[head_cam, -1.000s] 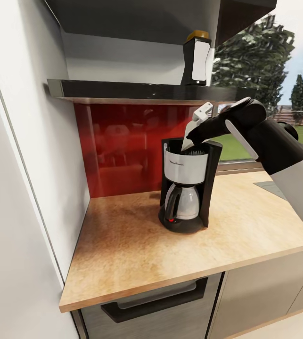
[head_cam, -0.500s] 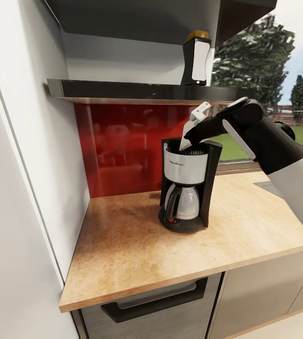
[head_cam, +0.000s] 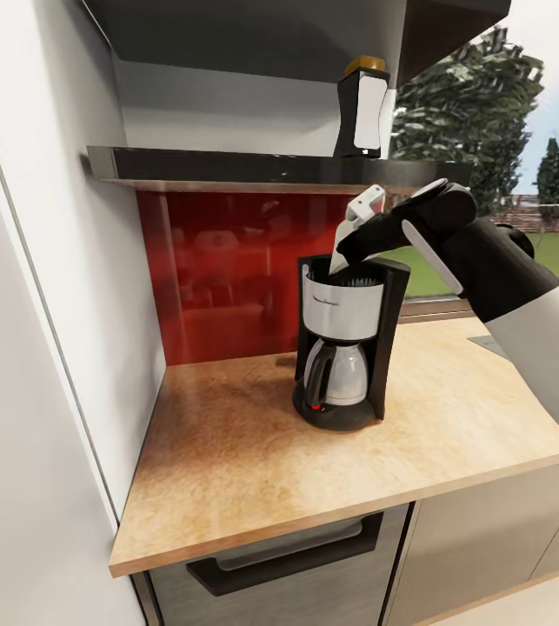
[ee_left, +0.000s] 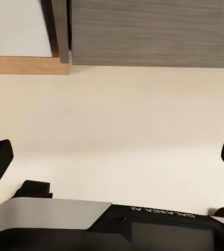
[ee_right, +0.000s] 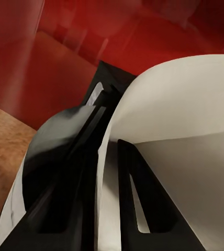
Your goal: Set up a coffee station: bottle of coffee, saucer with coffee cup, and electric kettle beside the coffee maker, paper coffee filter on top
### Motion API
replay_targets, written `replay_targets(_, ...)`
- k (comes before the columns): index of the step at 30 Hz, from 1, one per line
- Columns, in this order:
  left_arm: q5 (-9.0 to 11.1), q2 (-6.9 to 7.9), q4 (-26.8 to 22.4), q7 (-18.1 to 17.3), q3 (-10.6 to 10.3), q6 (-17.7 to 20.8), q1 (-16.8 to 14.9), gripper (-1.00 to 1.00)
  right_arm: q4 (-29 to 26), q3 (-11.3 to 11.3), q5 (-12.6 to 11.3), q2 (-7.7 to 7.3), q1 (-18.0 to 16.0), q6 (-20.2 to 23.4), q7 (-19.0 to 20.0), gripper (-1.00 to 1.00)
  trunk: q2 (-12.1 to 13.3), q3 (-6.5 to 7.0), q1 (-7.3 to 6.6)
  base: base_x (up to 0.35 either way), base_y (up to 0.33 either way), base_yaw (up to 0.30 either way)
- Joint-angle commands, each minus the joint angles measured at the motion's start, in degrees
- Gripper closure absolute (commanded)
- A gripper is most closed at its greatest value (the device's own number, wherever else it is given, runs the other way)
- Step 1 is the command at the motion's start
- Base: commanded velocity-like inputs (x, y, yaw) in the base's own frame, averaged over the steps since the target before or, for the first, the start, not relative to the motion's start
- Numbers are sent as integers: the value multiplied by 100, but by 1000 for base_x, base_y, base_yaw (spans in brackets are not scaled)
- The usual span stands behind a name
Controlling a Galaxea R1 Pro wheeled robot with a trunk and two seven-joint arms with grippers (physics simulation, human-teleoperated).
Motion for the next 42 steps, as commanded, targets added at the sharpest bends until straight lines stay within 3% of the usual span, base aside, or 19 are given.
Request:
replay_targets(1, 55, -2, -8, -37, 13, -1, 3, -100, -4, 12, -18, -4, -12, 19, -8, 100, -4, -6, 0, 0, 0, 0)
replay_targets(39, 55, -2, -8, -37, 13, -1, 3, -100, 167, 3, -9, 79, -68, 46, -22, 100, -4, -6, 0, 0, 0, 0)
replay_targets(42, 55, -1, -8, -37, 11, -1, 2, -100, 255, 9, -8, 157, -68, 46, -22, 100, -4, -6, 0, 0, 0, 0)
